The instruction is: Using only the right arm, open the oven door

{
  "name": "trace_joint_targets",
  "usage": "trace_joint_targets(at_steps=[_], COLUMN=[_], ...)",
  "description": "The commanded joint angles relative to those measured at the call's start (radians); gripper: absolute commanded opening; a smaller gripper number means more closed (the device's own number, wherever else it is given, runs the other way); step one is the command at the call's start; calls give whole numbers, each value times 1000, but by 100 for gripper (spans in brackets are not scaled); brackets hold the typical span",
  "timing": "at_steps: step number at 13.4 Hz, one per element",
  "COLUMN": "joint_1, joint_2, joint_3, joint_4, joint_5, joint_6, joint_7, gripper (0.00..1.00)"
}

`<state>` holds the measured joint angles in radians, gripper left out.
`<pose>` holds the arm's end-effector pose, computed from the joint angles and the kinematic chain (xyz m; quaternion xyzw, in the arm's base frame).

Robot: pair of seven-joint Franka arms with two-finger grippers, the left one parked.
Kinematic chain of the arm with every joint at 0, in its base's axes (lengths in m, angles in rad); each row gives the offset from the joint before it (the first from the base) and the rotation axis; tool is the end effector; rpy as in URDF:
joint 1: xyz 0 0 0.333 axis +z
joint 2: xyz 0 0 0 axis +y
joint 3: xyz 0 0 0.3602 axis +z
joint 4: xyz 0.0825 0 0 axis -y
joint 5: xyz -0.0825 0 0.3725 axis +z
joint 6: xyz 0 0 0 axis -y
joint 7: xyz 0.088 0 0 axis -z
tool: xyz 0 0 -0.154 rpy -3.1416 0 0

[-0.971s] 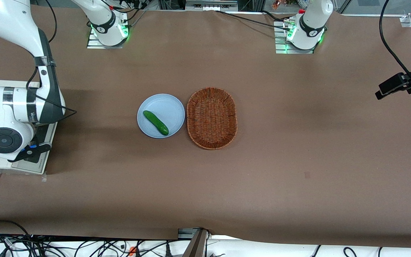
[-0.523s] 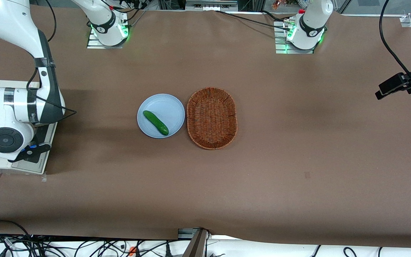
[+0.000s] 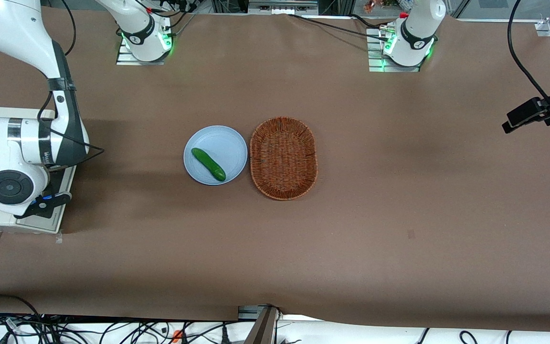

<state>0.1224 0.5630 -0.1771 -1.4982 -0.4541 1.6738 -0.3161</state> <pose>0.6577 -0.0813 0.3386 0.9277 0.1916 -0.2288 0.2245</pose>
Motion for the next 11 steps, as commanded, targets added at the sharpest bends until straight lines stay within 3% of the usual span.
trace_joint_targets(at_steps=[1, 11], joint_1=[-7, -14], joint_2=[64, 138], joint_3=[5, 7], joint_4=[0, -4], joint_5=[81, 176], joint_6=[61, 132], joint_7=[8, 38], gripper=[0, 0])
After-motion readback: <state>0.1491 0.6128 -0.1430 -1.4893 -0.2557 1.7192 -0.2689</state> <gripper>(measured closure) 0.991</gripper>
